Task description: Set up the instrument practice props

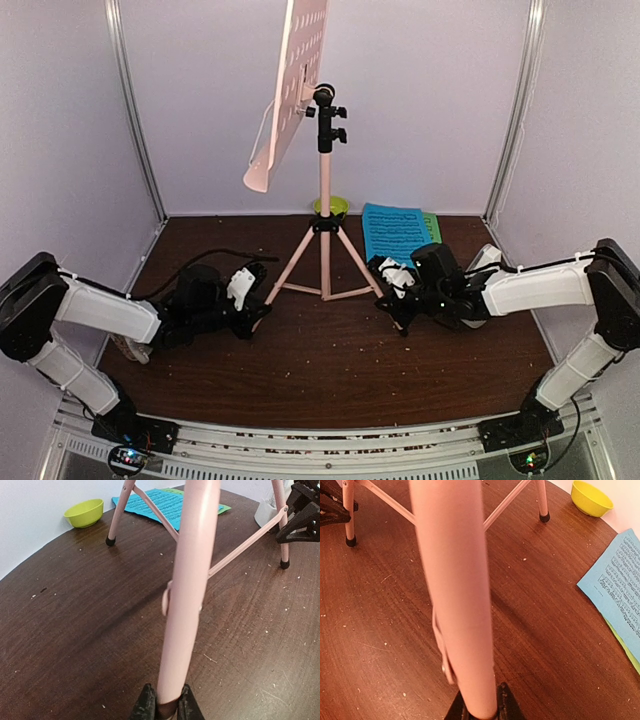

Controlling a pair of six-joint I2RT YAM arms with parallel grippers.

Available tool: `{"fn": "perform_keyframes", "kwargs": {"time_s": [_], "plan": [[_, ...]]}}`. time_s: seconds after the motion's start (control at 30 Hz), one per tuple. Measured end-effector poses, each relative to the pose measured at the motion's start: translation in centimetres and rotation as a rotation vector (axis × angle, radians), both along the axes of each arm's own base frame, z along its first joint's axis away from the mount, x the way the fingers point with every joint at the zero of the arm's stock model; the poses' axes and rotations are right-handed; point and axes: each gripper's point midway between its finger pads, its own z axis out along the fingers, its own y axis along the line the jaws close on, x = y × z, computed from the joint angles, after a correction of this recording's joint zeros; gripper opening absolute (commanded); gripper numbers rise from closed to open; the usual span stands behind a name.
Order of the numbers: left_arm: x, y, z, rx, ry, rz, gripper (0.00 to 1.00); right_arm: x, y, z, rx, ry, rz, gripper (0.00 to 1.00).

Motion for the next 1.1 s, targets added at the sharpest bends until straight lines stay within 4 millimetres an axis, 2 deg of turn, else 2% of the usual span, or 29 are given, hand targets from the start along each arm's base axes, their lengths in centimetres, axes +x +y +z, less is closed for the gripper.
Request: {"fn": "perform_keyframes", "kwargs": {"time_s": [0.53,0.6,0.67,0.7,0.77,0.83,0.93,0.97,1.1], "plan": [[-1.6,0.9,-0.5,-0.089,0.047,0.038,0.0,-0.5,-0.1,-0.3,0.015,0.037,-0.016,0.0],[-2.0,0.9,-0.4,-0.097,0.047,0.027,0.0,-0.5,-0.1,-0.3,0.017,0.038,-0.014,0.07],[-2.5,0.8,-0.1,-0.105,0.043,0.012,0.0,-0.7,0.1,-0.2,0.02,0.04,-0.007,0.17],[-2.8,0.8,0.0,-0.105,0.046,0.004,0.03,-0.8,0.2,-0.2,0.022,0.042,-0.002,0.25],[-3.4,1.0,0.2,-0.103,0.051,-0.006,0.21,-1.0,0.3,-0.3,0.04,0.071,-0.024,0.43],[-4.1,1.3,0.1,-0.097,0.071,-0.011,0.43,-0.9,-0.1,-0.5,0.055,0.11,-0.072,0.56],[-4.7,1.7,0.6,-0.102,0.086,-0.02,0.83,-0.7,-0.5,-0.6,0.069,0.143,-0.131,0.65],[-4.8,1.8,1.1,-0.114,0.08,-0.027,0.86,-0.6,-0.6,-0.6,0.073,0.148,-0.143,0.67],[-5.4,1.7,3.5,-0.161,0.045,-0.058,0.88,-0.6,-0.6,-0.2,0.103,0.161,-0.174,0.67]]}}
